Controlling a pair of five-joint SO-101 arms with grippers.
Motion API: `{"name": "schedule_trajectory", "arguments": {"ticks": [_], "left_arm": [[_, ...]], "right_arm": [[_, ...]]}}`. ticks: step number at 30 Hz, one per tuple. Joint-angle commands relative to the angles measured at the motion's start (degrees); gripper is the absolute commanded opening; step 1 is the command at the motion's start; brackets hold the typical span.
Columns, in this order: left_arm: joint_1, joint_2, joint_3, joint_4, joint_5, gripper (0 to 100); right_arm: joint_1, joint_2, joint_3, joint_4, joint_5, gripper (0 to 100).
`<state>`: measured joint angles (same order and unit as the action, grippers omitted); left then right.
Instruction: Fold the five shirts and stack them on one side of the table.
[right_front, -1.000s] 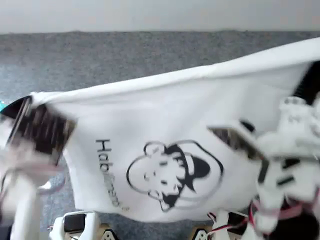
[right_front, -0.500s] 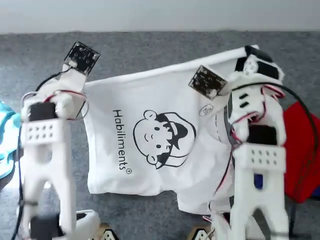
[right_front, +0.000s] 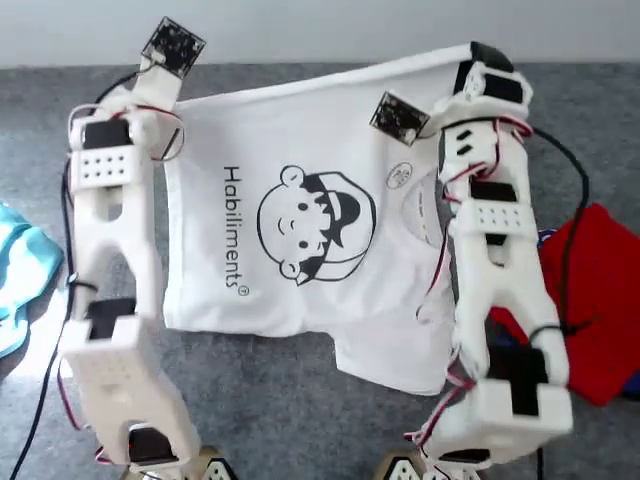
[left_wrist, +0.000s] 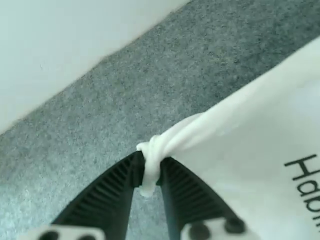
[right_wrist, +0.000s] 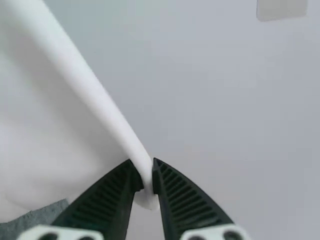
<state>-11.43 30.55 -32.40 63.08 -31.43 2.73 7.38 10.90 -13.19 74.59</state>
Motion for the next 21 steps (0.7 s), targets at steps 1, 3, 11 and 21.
{"name": "schedule_trajectory", "arguments": {"ticks": [1, 3, 11, 21], "left_arm": [[-0.5, 7.4, -16.0, 9.7, -0.5, 1], [-0.6, 11.7, -22.8, 15.7, -0.5, 1], [-0.7, 24.2, -44.0, 35.7, -4.0, 2], [-1.5, 22.2, -38.6, 37.6, -5.0, 2]], "right_arm": [[-0.1, 3.0, -7.2, -1.8, 0.6, 0.9], [-0.6, 3.6, -6.8, -1.5, 0.6, 0.9], [0.0, -2.4, -3.9, 21.8, 0.4, 0.9], [2.2, -17.3, 0.9, 57.1, 0.3, 0.9]]}}
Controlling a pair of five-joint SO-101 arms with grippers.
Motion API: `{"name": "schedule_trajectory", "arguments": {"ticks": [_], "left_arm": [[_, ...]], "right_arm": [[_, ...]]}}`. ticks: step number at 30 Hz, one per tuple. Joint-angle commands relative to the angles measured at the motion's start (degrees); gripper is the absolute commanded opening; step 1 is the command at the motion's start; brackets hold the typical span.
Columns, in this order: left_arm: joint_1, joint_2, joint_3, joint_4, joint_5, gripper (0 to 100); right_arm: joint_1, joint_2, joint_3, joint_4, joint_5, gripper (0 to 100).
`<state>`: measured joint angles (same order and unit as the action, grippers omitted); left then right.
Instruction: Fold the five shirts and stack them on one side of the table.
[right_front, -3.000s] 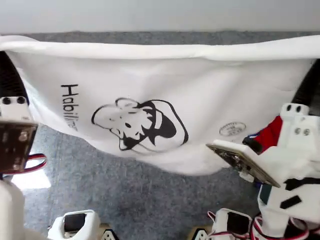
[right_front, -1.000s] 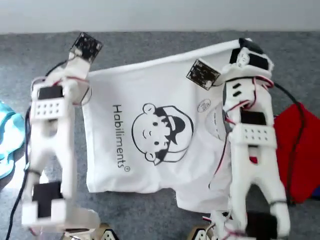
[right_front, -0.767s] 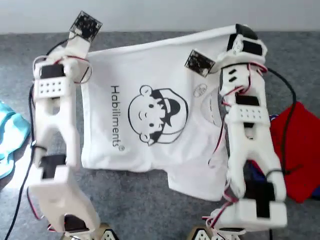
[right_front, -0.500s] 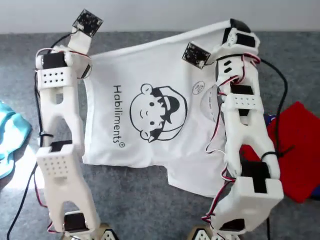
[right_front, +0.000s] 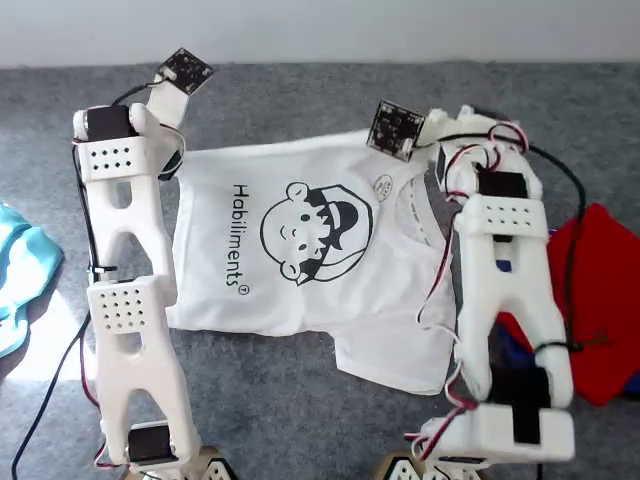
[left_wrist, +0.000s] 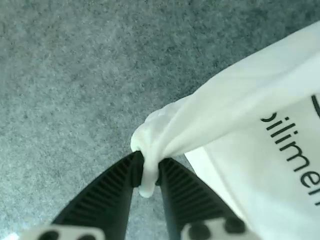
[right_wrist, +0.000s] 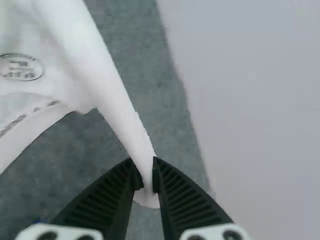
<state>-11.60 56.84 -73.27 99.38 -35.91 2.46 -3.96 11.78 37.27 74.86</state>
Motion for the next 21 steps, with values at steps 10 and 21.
{"name": "schedule_trajectory", "arguments": {"ticks": [10, 21], "left_arm": [[-1.6, -23.0, 37.6, 1.2, -7.6, 2], [-2.2, -30.2, 54.9, 1.2, -10.3, 2]], "right_arm": [[2.8, -13.5, 0.5, 29.6, -0.4, 0.9], [3.6, -17.3, 0.5, 54.7, -6.9, 0.9]]}}
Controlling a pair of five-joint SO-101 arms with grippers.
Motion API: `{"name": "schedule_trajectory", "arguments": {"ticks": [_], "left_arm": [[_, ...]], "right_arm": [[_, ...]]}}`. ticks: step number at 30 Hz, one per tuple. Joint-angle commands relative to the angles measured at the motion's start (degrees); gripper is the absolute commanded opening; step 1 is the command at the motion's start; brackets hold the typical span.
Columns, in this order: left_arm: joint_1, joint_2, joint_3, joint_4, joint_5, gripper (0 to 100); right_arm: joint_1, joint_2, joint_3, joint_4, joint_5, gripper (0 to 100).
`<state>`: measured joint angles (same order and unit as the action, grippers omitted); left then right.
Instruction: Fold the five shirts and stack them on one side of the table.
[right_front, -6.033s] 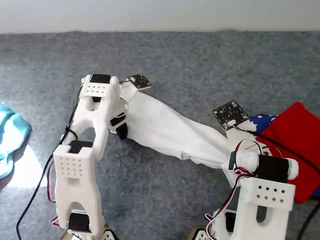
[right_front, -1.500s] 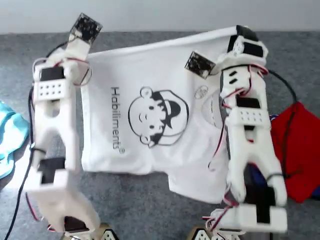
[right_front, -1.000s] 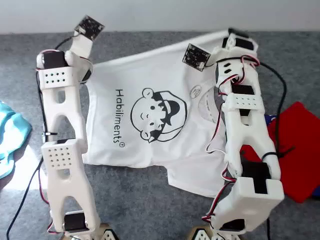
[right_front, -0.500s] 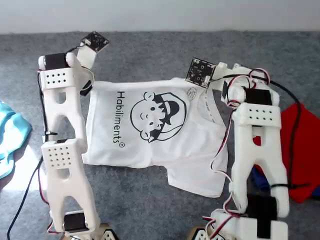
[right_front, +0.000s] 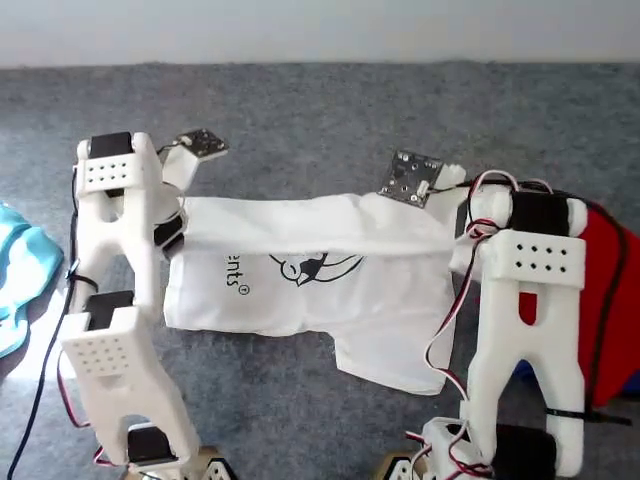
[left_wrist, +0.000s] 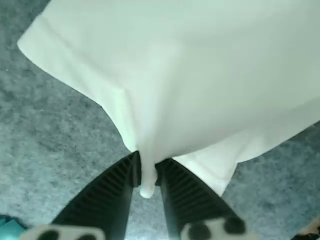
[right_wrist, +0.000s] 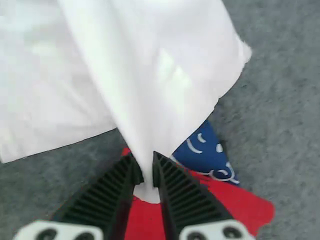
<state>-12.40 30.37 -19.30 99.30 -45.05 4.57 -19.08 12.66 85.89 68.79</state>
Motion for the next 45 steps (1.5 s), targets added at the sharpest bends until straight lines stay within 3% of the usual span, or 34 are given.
{"name": "schedule_trajectory", "arguments": {"ticks": [1, 4, 14, 25, 37, 42, 45], "left_arm": [[-1.8, -3.7, 1.5, 1.3, -1.6, 2], [-3.3, -3.7, 2.9, 1.3, -2.0, 2], [-5.2, -3.8, 9.1, 1.3, -6.3, 2], [-7.1, -12.1, 12.7, 1.3, -8.3, 12], [-7.4, -30.9, 24.4, 1.2, -8.4, 17], [-7.0, -35.6, 22.8, -2.0, 0.3, 16], [-6.1, -36.2, 21.7, -8.6, 12.6, 16]], "right_arm": [[1.5, -2.2, -0.4, 8.4, -0.9, 0.9], [1.5, -2.2, -0.3, 13.0, -0.9, 0.9], [0.6, -2.2, 8.4, 14.2, -0.9, 0.9], [-10.9, -1.9, 11.0, 14.8, -8.3, 1.9], [0.9, -2.2, 8.0, 16.9, -8.1, 24.7], [3.6, -1.5, -2.7, 15.3, -9.8, 27.0], [1.5, -0.7, -3.8, 5.9, -19.2, 26.5]]}}
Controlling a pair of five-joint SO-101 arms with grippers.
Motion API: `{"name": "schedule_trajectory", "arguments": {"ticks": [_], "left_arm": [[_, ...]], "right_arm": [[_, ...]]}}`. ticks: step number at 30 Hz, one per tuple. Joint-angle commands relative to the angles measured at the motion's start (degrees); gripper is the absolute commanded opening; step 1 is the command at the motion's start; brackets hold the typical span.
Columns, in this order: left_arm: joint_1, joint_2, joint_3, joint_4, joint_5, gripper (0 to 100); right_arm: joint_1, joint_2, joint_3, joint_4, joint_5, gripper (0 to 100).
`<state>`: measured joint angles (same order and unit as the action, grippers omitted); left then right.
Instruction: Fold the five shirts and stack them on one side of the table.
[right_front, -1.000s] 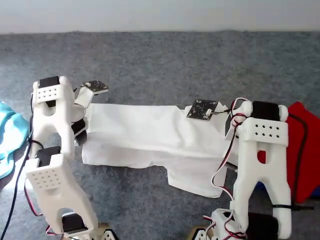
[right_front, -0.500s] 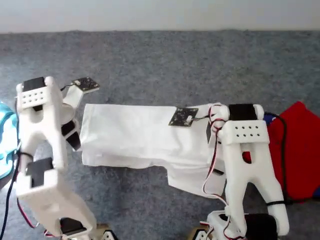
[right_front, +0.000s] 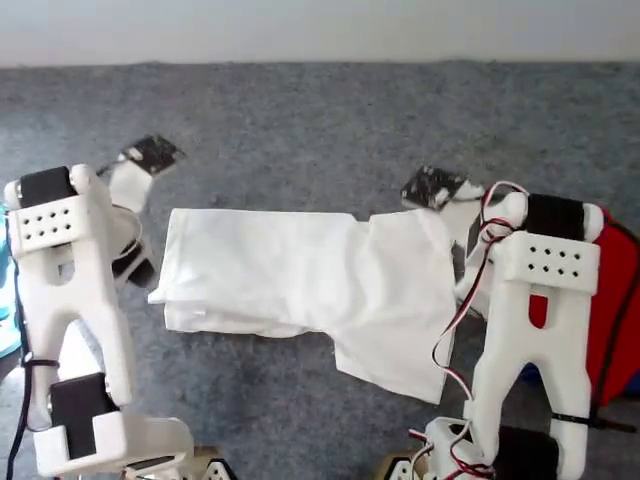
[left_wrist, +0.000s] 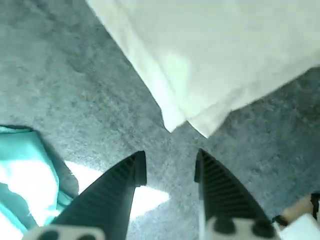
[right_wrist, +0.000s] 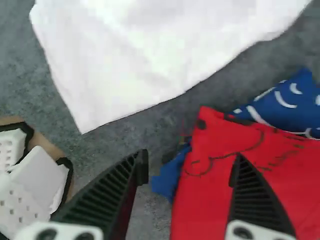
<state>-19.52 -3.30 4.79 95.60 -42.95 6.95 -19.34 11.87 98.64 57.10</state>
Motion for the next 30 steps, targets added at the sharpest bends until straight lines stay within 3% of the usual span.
{"name": "schedule_trajectory", "arguments": {"ticks": [1, 4, 7, 13, 19, 24, 30], "left_arm": [[1.9, -2.5, -2.3, -6.9, 14.6, 15], [6.7, -1.9, -2.1, -11.4, 24.7, 8], [11.9, 1.9, -2.3, -14.6, 30.5, 1], [13.9, 15.8, -6.5, -19.3, 38.1, 2], [13.8, 29.6, -16.6, -19.2, 38.1, 2], [13.6, 39.7, -23.6, -14.0, 38.0, 2], [5.9, 45.1, -28.7, -10.1, 37.9, 2]], "right_arm": [[-1.8, 0.4, -2.8, -10.3, -11.4, 24.9], [-5.5, 5.6, -2.9, -20.9, -20.2, 13.1], [-8.9, 13.0, -3.1, -29.6, -23.4, 0.0], [-10.9, 27.3, -6.1, -39.2, -29.5, 0.9], [-10.4, 39.7, -13.5, -41.2, -32.3, 1.0], [-8.6, 48.1, -18.5, -40.7, -32.2, 1.0], [-1.6, 52.1, -23.3, -36.8, -32.0, 1.0]]}}
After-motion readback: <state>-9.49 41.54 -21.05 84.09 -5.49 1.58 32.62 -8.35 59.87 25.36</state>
